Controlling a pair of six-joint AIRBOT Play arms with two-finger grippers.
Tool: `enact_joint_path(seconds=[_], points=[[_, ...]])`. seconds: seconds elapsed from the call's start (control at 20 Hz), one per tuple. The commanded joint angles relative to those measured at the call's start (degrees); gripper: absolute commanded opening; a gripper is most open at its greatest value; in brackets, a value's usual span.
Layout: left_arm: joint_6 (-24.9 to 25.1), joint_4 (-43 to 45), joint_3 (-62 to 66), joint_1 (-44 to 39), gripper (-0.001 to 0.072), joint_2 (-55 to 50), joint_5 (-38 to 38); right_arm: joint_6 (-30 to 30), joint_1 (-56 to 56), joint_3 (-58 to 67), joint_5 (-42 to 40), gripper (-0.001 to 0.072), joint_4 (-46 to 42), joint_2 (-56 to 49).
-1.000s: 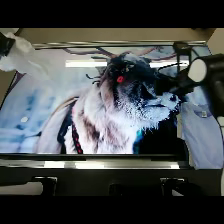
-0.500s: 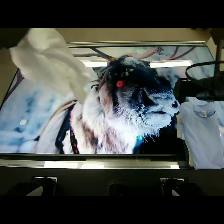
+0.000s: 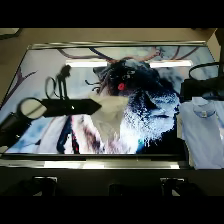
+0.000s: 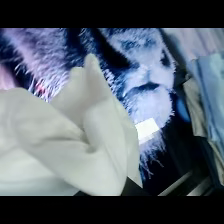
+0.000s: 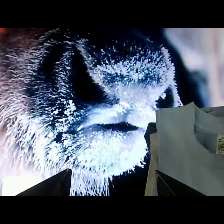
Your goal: Fold the shirts.
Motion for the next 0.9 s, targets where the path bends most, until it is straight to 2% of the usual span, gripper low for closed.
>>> enact_joint_path(seconds=[0.0, 0.05, 0.1, 0.15, 0.3, 0.4, 0.55, 0.6, 0.7, 0.85], points=[[-2.12, -2.86, -13.62, 0.37, 0.0036, -0.48, 9.55, -0.11, 0.02, -0.04, 0.37, 0.0627, 3.02, -3.74], [-2.25, -3.1, -14.23, 1.38, 0.013, -1.03, 9.33, -0.13, 0.02, -0.04, 0.37, 0.0626, 5.18, -5.7], [-2.25, -3.08, -13.99, 2.73, 0.0446, -1.2, 8.9, -0.22, 0.02, -0.04, 0.31, 0.0627, 7.26, -7.93], [-2.23, -3.06, -13.11, 4.7, 0.0686, -1.03, 8.13, -0.79, 0.02, -0.04, 0.2, 0.0627, 8.37, -10.16], [1.53, -2.75, -6.01, 15.56, 0.0678, -0.98, -0.98, -5.73, 0.0, -0.04, 0.76, 0.0627, 8.79, -16.81], [1.64, -0.39, -2.62, 24.02, 0.0667, -0.98, -8.81, -5.75, 0.02, -0.04, 0.76, 0.0627, 10.71, -20.52], [2.21, 5.97, -4.31, 32.35, 0.0666, -1.2, -24.41, -7.45, 0.02, -0.59, 1.64, 0.0626, 22.23, -24.26], [4.98, 7.13, -6.62, 32.92, 0.0666, -1.01, -27.93, -8.74, 0.02, -2.25, 1.46, 0.0626, 26.84, -24.41], [8.79, 5.31, -13.86, 32.13, 0.0666, -0.15, -29.38, -11.56, 0.02, -8.39, -0.39, 0.0626, 35.21, -23.71], [10.45, -5.35, -25.24, 26.99, 0.0668, 0.24, -22.03, -12.24, 0.02, -21.75, -5.2, 0.0627, 40.7, -21.18]])
